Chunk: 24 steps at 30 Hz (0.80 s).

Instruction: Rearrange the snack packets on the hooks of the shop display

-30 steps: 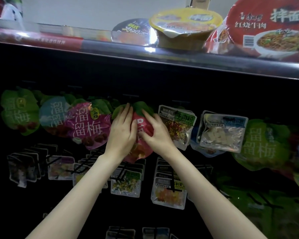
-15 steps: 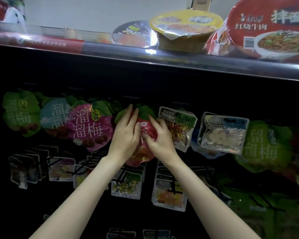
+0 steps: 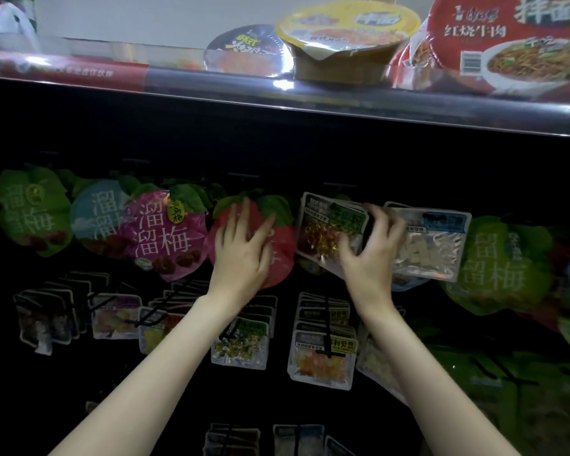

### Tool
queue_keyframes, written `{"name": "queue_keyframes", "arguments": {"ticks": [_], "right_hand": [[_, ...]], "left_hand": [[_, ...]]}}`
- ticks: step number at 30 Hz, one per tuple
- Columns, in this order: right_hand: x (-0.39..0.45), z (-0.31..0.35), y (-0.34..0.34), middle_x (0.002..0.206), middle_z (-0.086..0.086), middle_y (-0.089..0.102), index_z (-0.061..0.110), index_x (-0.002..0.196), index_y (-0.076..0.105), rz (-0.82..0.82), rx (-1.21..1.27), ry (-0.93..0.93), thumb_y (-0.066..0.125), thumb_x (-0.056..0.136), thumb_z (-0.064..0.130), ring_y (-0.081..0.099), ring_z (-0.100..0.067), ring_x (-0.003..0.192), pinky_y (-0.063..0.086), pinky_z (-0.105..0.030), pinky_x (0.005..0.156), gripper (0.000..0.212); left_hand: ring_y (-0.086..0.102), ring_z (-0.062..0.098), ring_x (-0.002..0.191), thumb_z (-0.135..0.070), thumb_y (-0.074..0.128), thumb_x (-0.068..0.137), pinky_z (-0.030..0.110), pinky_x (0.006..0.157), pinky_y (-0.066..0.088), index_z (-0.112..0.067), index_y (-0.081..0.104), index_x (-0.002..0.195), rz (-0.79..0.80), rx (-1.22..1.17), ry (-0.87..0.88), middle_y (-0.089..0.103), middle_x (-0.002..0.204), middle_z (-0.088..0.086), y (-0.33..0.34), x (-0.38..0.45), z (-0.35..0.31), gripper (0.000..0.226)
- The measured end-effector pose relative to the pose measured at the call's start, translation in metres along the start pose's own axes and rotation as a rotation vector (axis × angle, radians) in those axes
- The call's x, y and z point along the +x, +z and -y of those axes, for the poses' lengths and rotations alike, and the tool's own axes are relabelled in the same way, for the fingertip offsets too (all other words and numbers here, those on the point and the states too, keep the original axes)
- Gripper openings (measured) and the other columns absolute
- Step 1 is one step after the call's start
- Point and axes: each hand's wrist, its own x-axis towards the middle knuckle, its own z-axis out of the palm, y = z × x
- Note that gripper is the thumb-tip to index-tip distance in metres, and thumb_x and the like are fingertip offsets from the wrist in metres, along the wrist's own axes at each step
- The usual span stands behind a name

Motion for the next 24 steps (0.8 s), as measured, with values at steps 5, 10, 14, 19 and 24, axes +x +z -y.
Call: {"name": "queue_keyframes", "arguments": {"ticks": [5, 10, 14, 19, 24], "right_hand": [[0.017, -0.029, -0.009, 0.085, -0.022, 0.063, -0.007, 0.093, 0.058, 0.278, 0.056, 0.294, 0.062, 0.090, 0.018, 0.060, -0.029, 0.080, 0.040, -0.019, 0.059, 0.025], [0.026, -0.017, -0.029, 0.071, 0.014, 0.054, 0.014, 0.085, 0.058, 0.287, 0.147, 0.168, 0.061, 0.090, 0.015, 0.049, 0.007, 0.066, 0.036, -0.009, 0.060, 0.006], [0.030, -0.010, -0.051, 0.072, 0.007, 0.057, 0.018, 0.081, 0.058, 0.384, 0.321, 0.212, 0.061, 0.089, 0.010, 0.052, 0.005, 0.063, 0.040, -0.013, 0.059, 0.012], [0.026, 0.000, -0.073, 0.072, 0.007, 0.065, 0.011, 0.087, 0.059, 0.481, 0.673, 0.407, 0.057, 0.088, 0.004, 0.060, -0.002, 0.063, 0.050, -0.014, 0.057, 0.007], [0.009, -0.009, -0.074, 0.073, 0.001, 0.065, 0.008, 0.086, 0.056, 0.566, 0.907, 0.673, 0.057, 0.080, 0.007, 0.061, -0.009, 0.063, 0.051, -0.022, 0.063, 0.006]], "left_hand": [[-0.007, 0.037, 0.142, -0.043, 0.022, 0.089, 0.057, 0.110, 0.001, -0.034, 0.036, 0.141, 0.141, 0.142, 0.012, 0.007, 0.157, 0.009, 0.020, -0.017, -0.008, 0.055], [-0.028, 0.027, 0.138, -0.027, 0.048, 0.093, 0.054, 0.111, -0.010, -0.033, 0.027, 0.145, 0.239, 0.170, -0.020, -0.009, 0.157, 0.001, 0.020, -0.028, 0.002, 0.056], [-0.008, 0.024, 0.144, -0.022, 0.046, 0.095, 0.049, 0.114, 0.000, -0.024, 0.037, 0.142, 0.202, 0.060, -0.130, 0.005, 0.157, 0.003, 0.012, -0.032, 0.001, 0.048], [0.046, 0.011, 0.118, -0.022, 0.047, 0.096, 0.037, 0.101, 0.040, -0.015, 0.058, 0.122, -0.029, -0.568, -0.275, 0.051, 0.127, -0.002, -0.016, -0.029, -0.031, 0.029], [0.065, 0.020, 0.091, -0.038, 0.057, 0.084, 0.033, 0.078, 0.051, -0.024, 0.066, 0.106, 0.314, -1.255, -0.478, 0.070, 0.102, 0.004, -0.040, -0.029, -0.047, 0.028]]}}
